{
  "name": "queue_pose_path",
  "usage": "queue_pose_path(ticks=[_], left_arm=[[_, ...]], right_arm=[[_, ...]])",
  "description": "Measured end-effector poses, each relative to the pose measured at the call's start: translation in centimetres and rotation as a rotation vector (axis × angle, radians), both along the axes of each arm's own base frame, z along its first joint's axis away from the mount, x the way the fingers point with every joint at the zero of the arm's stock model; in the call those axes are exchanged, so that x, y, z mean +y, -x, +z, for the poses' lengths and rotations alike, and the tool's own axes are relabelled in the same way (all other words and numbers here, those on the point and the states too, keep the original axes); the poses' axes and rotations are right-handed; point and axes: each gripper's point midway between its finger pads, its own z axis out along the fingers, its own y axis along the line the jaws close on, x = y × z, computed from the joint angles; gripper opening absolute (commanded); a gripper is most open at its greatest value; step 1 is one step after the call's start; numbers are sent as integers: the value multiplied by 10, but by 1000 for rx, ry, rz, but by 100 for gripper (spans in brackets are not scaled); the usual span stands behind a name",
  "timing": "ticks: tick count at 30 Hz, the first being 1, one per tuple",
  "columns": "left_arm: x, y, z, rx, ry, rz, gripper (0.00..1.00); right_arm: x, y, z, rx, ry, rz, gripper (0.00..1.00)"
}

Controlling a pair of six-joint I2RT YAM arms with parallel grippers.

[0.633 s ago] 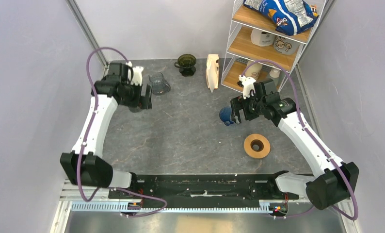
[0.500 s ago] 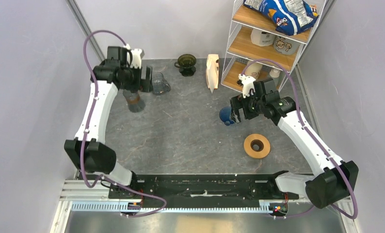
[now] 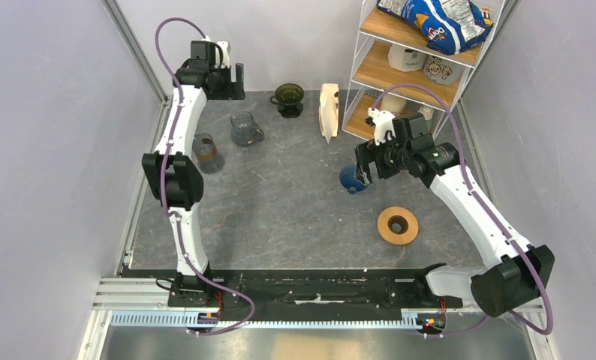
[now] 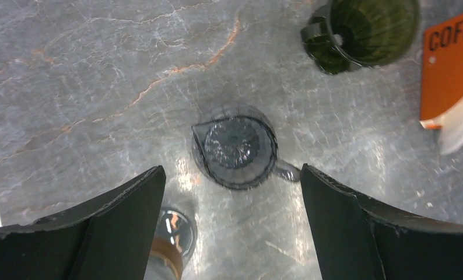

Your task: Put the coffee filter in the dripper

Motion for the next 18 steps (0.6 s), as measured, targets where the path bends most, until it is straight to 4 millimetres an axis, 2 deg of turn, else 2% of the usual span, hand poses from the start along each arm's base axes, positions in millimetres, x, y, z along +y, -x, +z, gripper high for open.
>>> queue_pose_path(ticks=[4,12,18], left_arm=[[4,-27,-34,4,20,34,87],[9,-73,-59,-70,53,68,85],[8,-84,-97,-33,51,69,85]], right_arm=[[0,-2,0,14,10,5,97],[4,-14,0,33,29,19,97],[7,-24,6,44,43,30,97]])
